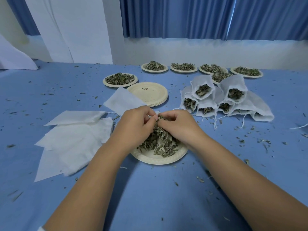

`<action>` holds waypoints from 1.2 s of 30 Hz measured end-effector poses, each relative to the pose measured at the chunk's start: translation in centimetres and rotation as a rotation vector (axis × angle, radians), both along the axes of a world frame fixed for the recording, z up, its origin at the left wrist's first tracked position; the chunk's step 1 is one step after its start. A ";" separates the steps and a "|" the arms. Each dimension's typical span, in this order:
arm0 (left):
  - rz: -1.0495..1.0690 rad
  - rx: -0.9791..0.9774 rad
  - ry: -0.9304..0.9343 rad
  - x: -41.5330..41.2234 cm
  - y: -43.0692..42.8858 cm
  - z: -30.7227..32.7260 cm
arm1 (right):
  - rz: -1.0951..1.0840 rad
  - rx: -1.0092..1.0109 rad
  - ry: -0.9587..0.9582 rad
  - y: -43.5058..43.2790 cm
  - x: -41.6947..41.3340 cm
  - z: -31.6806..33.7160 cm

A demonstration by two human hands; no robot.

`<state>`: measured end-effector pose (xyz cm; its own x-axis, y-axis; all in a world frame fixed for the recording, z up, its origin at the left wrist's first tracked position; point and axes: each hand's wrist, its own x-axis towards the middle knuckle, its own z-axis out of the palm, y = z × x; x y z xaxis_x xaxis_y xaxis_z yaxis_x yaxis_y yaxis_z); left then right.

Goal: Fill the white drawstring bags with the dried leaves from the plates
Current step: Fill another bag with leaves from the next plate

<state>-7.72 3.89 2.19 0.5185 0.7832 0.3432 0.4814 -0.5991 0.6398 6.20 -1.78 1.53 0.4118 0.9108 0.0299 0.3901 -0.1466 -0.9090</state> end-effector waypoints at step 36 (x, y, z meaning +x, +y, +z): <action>0.058 -0.032 -0.222 0.2 -0.3 0.3 | -0.064 0.112 0.459 0.7 -0.8 0.5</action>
